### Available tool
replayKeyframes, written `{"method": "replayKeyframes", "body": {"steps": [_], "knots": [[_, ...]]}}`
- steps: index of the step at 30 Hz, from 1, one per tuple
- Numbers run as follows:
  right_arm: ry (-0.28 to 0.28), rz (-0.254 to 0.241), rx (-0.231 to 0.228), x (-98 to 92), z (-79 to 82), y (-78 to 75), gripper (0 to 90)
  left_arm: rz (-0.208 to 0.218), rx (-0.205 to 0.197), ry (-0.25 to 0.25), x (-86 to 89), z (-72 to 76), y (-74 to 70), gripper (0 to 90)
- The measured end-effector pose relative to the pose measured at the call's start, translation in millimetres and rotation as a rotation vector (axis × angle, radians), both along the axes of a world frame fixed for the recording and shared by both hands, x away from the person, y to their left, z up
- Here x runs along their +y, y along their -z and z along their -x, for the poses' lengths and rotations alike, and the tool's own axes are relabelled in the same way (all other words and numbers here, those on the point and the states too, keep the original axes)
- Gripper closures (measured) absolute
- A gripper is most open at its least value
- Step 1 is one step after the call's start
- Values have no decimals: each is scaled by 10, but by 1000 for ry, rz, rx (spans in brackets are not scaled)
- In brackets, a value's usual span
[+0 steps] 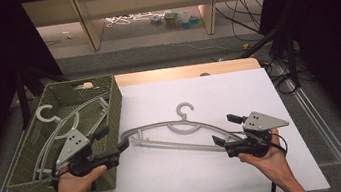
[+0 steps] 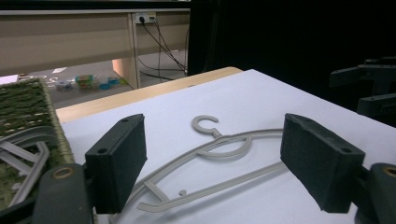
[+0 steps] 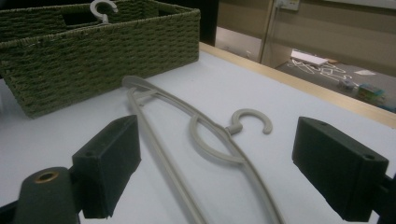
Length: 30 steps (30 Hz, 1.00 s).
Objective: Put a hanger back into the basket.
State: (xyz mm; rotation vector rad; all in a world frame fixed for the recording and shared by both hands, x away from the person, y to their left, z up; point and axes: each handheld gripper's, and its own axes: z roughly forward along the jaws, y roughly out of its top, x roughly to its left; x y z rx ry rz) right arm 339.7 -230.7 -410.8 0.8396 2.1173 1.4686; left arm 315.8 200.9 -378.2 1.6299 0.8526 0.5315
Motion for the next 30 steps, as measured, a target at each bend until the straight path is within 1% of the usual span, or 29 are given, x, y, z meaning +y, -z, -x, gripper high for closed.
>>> {"method": "replayKeyframes", "body": {"steps": [1,2,3,4,5,6,7,8,9,10,11,12,13,14,16,17,19,20,21,22,23,24,25,26,27,28,29,30], "knots": [[2,0,-5,-1,0,0,161,9,3,-5,-24,7,36,204],[-2,-9,-5,5,0,4,161,5,2,-1,-39,13,58,181],[-1,-7,-8,4,-1,4,161,7,0,5,-56,23,78,169],[1,-4,-5,1,4,0,161,0,-11,10,-68,35,95,170],[3,0,-28,-1,-6,3,161,1,-17,10,-85,48,118,170],[-4,-8,-9,4,4,3,161,-6,-20,12,-98,61,141,169],[2,-5,-11,3,4,5,161,-11,-19,14,-112,72,166,165],[5,10,-20,-11,0,1,161,-14,-16,14,-127,81,193,165],[6,11,-24,-12,-4,7,161,-19,-15,14,-142,89,216,165],[11,4,-8,-5,5,13,161,-25,-16,15,-153,102,235,165],[3,0,1,-4,3,18,161,-18,-14,22,-169,111,256,165],[-2,-1,4,-6,0,21,161,-20,-14,23,-183,125,270,165],[2,2,2,-10,-1,21,161,-34,-21,29,-198,141,284,165],[5,8,4,-15,-2,20,161,-35,-24,28,-212,150,294,165],[6,7,1,-12,-9,27,161,-41,-34,47,-236,160,313,165],[8,7,-2,-9,-17,32,161,-44,-30,48,-243,167,316,165],[0,7,6,-11,-25,33,161,-41,-35,40,-252,175,334,165],[5,16,-9,-18,-38,34,161,-35,-31,41,-256,180,348,165],[11,14,-10,-12,-44,39,161,-39,-29,43,-257,187,356,165],[1,5,0,-5,-54,44,161,-44,-30,44,-258,196,363,165],[6,19,-13,-11,-73,42,162,-40,-35,43,-261,205,373,165],[5,30,2,-13,-82,36,161,-48,-38,43,-258,211,382,166],[5,36,2,-5,-106,40,160,-42,-37,48,-262,208,395,166],[7,45,3,-1,-135,44,159,-51,-33,44,-260,214,399,166],[1,65,2,-3,-172,45,159,-57,-36,45,-258,213,404,166],[-7,78,25,-3,-203,49,159,-50,-33,45,-264,210,415,166],[-8,92,33,-6,-238,54,160,-46,-30,46,-266,210,421,166],[-7,101,34,-8,-271,61,160,-55,-30,45,-262,214,423,166]]}}
